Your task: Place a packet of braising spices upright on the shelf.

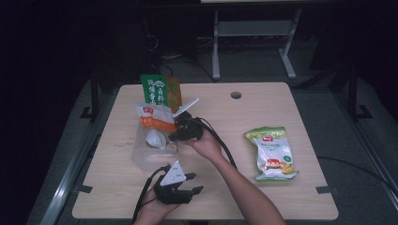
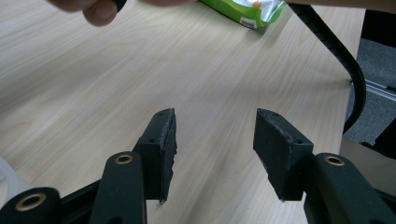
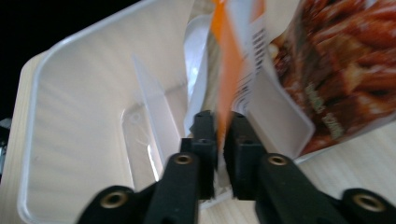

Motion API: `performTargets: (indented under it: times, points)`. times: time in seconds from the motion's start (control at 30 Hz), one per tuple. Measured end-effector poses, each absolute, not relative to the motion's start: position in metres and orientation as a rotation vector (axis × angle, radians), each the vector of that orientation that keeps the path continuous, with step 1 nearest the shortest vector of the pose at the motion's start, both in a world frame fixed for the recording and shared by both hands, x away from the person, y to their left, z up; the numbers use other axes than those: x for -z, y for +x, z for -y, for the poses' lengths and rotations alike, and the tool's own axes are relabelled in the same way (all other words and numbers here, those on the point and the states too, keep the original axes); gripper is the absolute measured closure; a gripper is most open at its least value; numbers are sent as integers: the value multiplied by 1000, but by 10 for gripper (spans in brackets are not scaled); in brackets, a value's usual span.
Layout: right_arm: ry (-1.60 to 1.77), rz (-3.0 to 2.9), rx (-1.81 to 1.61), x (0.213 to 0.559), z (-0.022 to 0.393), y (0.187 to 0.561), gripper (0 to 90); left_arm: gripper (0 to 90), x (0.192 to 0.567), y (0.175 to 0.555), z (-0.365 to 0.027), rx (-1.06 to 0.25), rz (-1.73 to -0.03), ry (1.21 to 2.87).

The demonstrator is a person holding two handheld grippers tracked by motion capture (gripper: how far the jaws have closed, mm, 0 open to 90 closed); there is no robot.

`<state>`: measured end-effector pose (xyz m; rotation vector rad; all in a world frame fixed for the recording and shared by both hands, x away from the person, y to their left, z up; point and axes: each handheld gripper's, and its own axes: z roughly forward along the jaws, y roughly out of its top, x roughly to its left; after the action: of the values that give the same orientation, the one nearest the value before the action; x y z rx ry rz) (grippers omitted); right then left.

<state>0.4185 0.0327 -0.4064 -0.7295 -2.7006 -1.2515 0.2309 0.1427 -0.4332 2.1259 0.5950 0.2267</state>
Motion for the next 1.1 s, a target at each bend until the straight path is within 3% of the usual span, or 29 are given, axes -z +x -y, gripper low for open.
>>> performTargets:
  times: [0.17,0.53,0.77,1.1]
  points:
    - [-720,2681,1284,399,-24,418,699,478,433,232,-143,-226,-600,2125]
    - [-740,2645,1341,383,7,413,615,438,433,234,-145,-233,-615,2122]
    - [-758,2627,1350,379,30,410,493,414,433,237,-146,-237,-621,2121]
    - [-805,2662,1341,372,71,404,459,392,433,237,-145,-240,-613,2135]
